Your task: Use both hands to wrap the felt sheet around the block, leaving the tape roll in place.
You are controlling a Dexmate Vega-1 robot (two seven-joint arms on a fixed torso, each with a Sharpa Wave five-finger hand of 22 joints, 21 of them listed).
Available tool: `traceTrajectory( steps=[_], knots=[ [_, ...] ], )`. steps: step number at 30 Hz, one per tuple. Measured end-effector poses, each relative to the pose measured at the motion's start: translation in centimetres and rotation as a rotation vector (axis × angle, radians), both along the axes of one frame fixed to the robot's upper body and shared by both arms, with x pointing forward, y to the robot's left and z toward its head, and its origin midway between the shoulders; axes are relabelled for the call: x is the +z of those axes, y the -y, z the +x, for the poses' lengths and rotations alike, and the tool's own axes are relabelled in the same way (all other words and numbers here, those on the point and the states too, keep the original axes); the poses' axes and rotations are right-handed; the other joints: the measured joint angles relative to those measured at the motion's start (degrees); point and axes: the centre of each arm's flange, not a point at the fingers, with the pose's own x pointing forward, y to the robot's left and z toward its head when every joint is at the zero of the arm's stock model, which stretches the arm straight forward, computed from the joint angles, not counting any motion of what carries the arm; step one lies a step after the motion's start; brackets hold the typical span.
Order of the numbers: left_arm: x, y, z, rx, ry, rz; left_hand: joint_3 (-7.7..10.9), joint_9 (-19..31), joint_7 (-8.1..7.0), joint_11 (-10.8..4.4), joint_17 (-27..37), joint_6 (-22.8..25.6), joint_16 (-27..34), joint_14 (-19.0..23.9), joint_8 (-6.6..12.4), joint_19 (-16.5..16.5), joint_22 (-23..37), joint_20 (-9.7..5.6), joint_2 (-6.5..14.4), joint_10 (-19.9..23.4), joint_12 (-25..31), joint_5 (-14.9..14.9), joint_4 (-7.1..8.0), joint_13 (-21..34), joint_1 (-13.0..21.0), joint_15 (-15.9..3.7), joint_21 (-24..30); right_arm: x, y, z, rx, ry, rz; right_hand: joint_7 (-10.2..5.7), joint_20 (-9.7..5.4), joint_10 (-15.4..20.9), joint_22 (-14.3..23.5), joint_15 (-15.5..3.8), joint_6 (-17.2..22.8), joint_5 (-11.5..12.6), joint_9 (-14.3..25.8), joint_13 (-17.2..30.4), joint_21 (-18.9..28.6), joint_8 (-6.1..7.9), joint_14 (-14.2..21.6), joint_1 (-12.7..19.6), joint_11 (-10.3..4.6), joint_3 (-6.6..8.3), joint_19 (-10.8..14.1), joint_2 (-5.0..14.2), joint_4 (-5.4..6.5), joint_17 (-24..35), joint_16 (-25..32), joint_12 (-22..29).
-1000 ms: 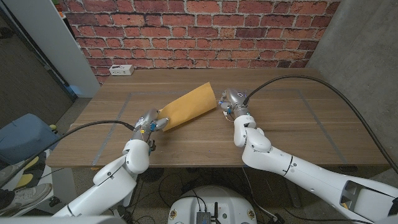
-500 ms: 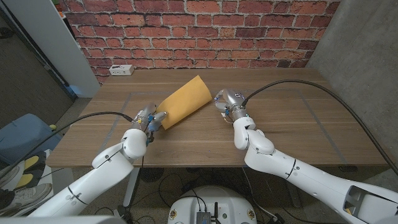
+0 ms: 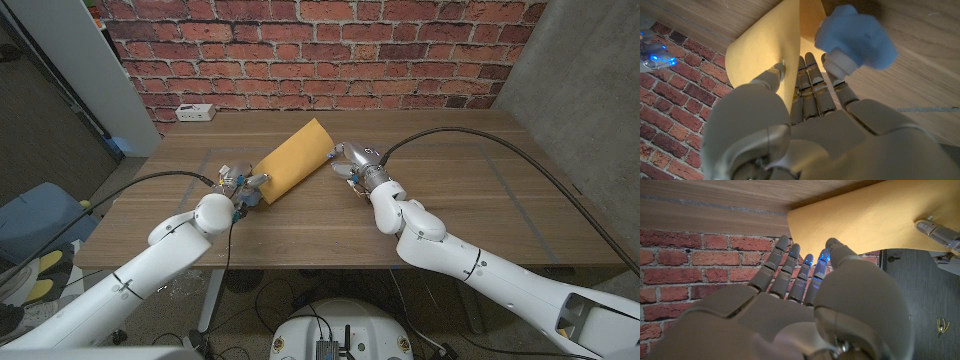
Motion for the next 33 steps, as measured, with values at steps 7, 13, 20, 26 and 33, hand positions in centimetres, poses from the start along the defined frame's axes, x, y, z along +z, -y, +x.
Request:
traceTrajectory(
  steps=[7,13,20,26,33],
  knots=[
    [0.9,-0.5,1.8,-0.093,-0.065,-0.016,3.09,4.4,0.63,0.01,0.0,0.6,-0.3,-0.2,3.90,-1.2,0.7,-0.34,-0.8,0.0,-1.2,1.3,0.53,0.3,-1.0,0.13,1.6,1.4,-0.7,0.4,0.029,0.006,-0.016,0.31,0.62,-0.6,0.0,0.05,-0.3,-0.4,0.0,-0.3,0.0,0.27,-0.1,-0.2,-0.22,0.23,-0.6,0.20,0.23,-0.4,-0.2,-0.3],
    [1.6,0.4,2.8,-0.248,-0.136,0.001,4.67,7.6,0.64,0.00,0.0,0.6,-0.9,-1.9,6.41,-3.3,1.3,-0.65,-1.6,0.0,-2.2,2.3,0.54,0.5,-1.7,0.36,2.0,1.9,-0.6,0.7,0.028,0.014,-0.012,0.31,0.84,-0.6,0.0,0.12,-0.3,-0.6,0.0,-0.3,0.0,0.48,-0.5,-0.5,-0.22,0.23,-0.4,-0.11,0.23,-0.7,-0.2,-0.3],
    [2.7,0.8,3.7,-0.397,-0.201,0.047,6.31,12.0,0.81,0.00,0.0,1.1,-0.8,-2.1,10.06,-4.5,2.0,-1.28,-2.4,0.0,-2.8,4.5,-0.19,0.5,-2.5,0.50,3.6,1.7,-0.3,0.7,0.023,0.021,-0.007,0.54,1.49,0.7,-0.1,-0.01,0.0,-0.6,-0.1,-0.5,0.0,0.96,-0.1,-0.5,0.51,-0.01,-0.3,-0.11,0.00,-1.0,-0.2,-0.2],
    [2.8,1.3,4.4,-0.533,-0.260,0.047,8.08,20.9,0.58,1.15,0.0,1.5,-0.6,-1.8,17.25,-4.9,3.0,-1.67,-3.8,1.2,-3.3,10.3,-1.46,0.8,-4.2,0.85,7.0,1.6,-0.2,0.5,0.019,0.025,-0.003,1.17,1.85,3.9,-0.2,-0.21,2.6,-0.6,-0.3,-0.8,0.0,1.81,2.3,-0.5,1.07,-0.24,0.0,-0.11,-0.23,-1.1,1.0,0.9],
    [2.6,2.2,4.7,-0.672,-0.301,0.034,9.51,29.5,0.72,2.06,0.3,0.1,-0.6,-0.8,23.53,-4.9,3.5,-1.67,-4.4,2.1,-3.3,15.6,-2.21,1.1,-5.8,1.41,10.2,1.6,0.0,0.5,-0.002,0.004,-0.015,1.85,1.32,6.8,0.0,-0.53,5.8,-1.1,-0.3,-1.0,0.0,2.42,4.7,-0.5,1.83,0.20,1.2,-0.11,-1.55,-1.5,1.9,1.5]
  ],
)
